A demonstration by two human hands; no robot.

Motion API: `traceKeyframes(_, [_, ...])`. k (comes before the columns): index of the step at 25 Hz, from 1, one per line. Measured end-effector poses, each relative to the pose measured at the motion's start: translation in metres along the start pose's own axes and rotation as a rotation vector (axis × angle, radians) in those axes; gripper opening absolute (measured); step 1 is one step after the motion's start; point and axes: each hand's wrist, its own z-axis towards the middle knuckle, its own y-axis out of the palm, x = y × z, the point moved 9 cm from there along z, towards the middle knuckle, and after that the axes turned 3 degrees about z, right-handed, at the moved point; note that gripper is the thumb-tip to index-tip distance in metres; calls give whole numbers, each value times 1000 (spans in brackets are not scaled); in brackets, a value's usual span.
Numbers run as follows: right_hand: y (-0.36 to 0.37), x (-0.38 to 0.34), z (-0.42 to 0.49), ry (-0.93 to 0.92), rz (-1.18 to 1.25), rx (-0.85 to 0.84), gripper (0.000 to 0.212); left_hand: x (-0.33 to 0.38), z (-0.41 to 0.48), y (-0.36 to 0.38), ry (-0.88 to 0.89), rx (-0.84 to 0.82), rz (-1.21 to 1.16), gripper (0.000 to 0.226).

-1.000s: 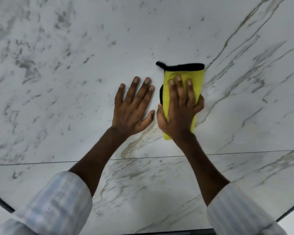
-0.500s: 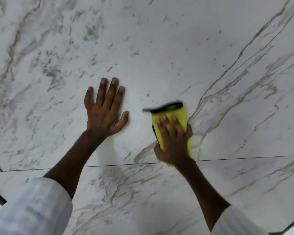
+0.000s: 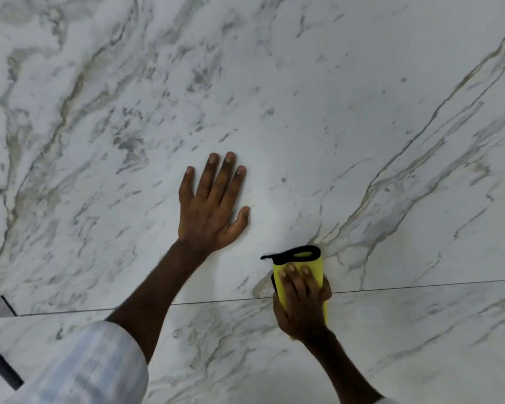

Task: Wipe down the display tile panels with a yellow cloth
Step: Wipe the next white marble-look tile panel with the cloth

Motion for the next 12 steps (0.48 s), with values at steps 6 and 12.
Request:
traceKeyframes(6, [-72, 15, 193, 46, 62, 245, 73, 0, 2, -4, -9, -5, -22, 72])
traceKeyframes(12, [-106, 27, 273, 105, 40, 340, 72, -16, 34, -40, -3, -3, -105, 73])
